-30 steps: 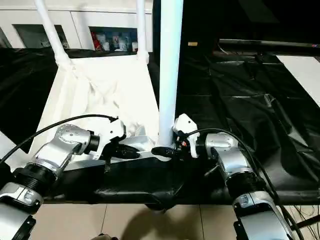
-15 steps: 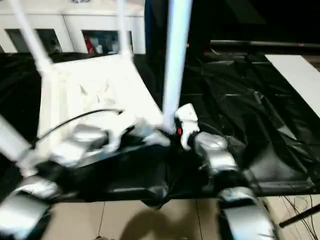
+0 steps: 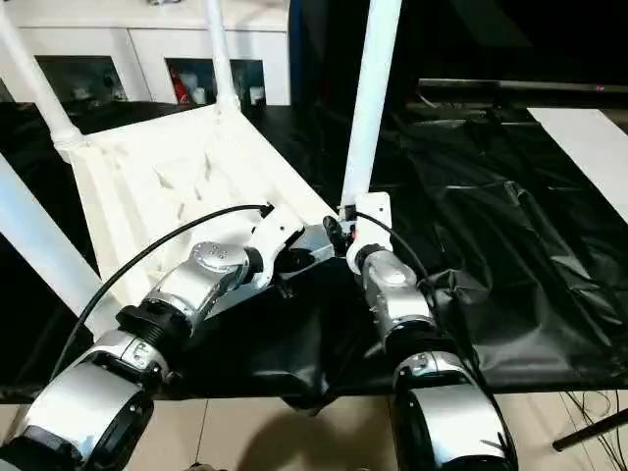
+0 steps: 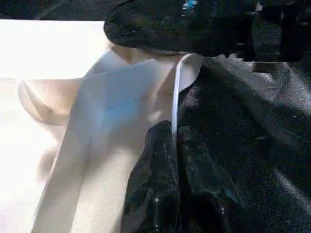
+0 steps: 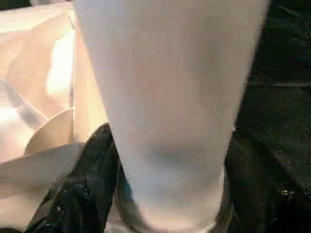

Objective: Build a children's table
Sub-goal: Rotate leg to tighten

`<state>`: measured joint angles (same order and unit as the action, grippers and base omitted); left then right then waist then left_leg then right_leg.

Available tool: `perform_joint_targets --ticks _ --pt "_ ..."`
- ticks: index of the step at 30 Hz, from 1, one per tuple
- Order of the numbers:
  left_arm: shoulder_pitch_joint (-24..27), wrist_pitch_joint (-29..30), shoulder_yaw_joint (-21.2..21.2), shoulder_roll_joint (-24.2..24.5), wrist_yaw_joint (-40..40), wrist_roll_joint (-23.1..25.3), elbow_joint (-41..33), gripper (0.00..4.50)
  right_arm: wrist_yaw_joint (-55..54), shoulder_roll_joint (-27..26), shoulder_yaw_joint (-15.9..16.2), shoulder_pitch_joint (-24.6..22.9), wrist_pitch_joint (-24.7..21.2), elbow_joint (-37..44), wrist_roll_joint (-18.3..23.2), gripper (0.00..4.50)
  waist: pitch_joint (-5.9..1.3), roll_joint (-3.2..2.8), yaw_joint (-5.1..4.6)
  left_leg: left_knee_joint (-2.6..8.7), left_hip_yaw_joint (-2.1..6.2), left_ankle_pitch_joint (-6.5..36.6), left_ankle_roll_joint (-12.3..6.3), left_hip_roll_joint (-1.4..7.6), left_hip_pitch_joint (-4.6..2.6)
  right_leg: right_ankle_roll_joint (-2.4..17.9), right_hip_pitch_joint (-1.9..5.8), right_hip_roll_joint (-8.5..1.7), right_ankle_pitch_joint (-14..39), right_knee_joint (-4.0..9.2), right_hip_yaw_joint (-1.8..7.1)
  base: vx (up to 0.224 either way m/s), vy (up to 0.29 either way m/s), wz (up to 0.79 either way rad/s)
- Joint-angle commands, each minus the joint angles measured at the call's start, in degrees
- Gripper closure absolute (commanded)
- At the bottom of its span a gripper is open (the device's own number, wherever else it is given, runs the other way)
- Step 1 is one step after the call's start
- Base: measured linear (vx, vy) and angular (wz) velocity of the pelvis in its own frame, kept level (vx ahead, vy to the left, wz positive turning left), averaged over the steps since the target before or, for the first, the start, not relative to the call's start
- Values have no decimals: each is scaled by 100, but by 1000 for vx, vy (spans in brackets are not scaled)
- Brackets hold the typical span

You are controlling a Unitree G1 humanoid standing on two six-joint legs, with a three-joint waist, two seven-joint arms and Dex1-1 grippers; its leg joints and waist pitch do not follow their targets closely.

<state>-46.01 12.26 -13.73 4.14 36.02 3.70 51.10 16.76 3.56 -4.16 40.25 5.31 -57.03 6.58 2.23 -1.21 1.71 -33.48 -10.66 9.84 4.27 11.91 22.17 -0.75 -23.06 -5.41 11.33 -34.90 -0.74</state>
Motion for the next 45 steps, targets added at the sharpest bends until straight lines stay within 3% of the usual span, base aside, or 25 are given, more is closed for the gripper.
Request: perform_joint_targets --ticks 1,2,3,5,8,12,13,16,21,25,27,31,39,44,45 --pt "113 -49 38 198 14 60 64 450 706 7 200 -46 52 155 79 105 -325 84 4 415 10 1389 -301 19 -12 1162 273 -146 921 445 31 0 0 0" --pt "136 -98 4 221 94 73 34 450 819 50 223 -43 42 168 88 94 -322 80 -21 435 37 1346 -276 19 25 1115 300 -142 1000 436 4 0 0 0" --pt "221 -165 -84 300 360 86 -93 450 1222 216 339 -51 4 242 78 68 -321 81 -25 421 32 1434 -284 28 -20 1155 266 -144 1075 467 8 0 0 0" --pt "449 -178 -212 494 1039 -3 -469 450 2278 718 726 -187 31 509 -95 68 -330 95 -19 386 16 1389 -377 38 -37 1284 268 -137 850 455 24 0 0 0" --pt "500 -128 -241 551 1189 -14 -554 450 2593 871 807 -245 63 594 -142 68 -353 83 0 341 -13 980 -545 43 -51 1533 267 -132 142 377 37 0 0 0" --pt "661 -382 -384 771 1822 -96 -801 450 3412 1216 927 -405 105 872 -100 68 -349 102 47 331 -16 928 -680 52 -52 1650 303 -130 -29 358 27 0 0 0" --pt "834 -561 -499 1000 2499 -272 -1114 450 4131 1462 1017 -546 60 1150 19 68 -341 94 51 336 -18 948 -697 54 -56 1653 292 -122 1 361 24 0 0 0" --pt "967 -542 -545 1170 2975 -404 -1392 450 4670 1629 1175 -658 7 1362 85 68 -343 65 87 333 -41 993 -702 89 -84 1731 269 -104 -17 342 20 0 0 0" --pt "1034 -503 -538 1258 3169 -428 -1519 450 4873 1669 1240 -701 -43 1446 125 68 -323 54 158 367 -56 1239 -516 115 -141 1688 218 -116 389 369 37 0 0 0" --pt "1056 -520 -523 1320 3250 -421 -1525 450 5004 1623 1231 -736 -144 1484 165 68 -327 77 149 373 -59 1231 -450 100 -120 1581 229 -121 451 368 44 0 0 0" --pt "1059 -515 -517 1338 3265 -445 -1542 450 5076 1611 1197 -762 -240 1506 209 103 -337 76 155 358 -63 1105 -479 93 -115 1584 236 -122 305 354 47 0 0 0" --pt "1072 -508 -487 1346 3269 -447 -1564 450 5147 1616 1166 -793 -370 1529 257 121 -346 89 166 341 -67 942 -543 89 -105 1607 248 -125 138 333 42 0 0 0" --pt "1132 -438 -452 1376 3275 -454 -1653 450 5153 1575 1156 -818 -472 1466 280 206 -338 94 171 346 -62 994 -512 92 -103 1556 240 -131 356 345 39 0 0 0" --pt "1142 -422 -433 1370 3193 -444 -1641 450 4955 1510 1126 -791 -470 1371 256 228 -335 92 156 351 -60 1005 -485 87 -100 1545 238 -128 377 347 38 0 0 0" --pt "1095 -350 -387 1306 2961 -400 -1557 450 4511 1419 1037 -737 -434 1213 190 228 -330 104 144 350 -63 1051 -455 85 -101 1532 229 -132 447 351 47 0 0 0"
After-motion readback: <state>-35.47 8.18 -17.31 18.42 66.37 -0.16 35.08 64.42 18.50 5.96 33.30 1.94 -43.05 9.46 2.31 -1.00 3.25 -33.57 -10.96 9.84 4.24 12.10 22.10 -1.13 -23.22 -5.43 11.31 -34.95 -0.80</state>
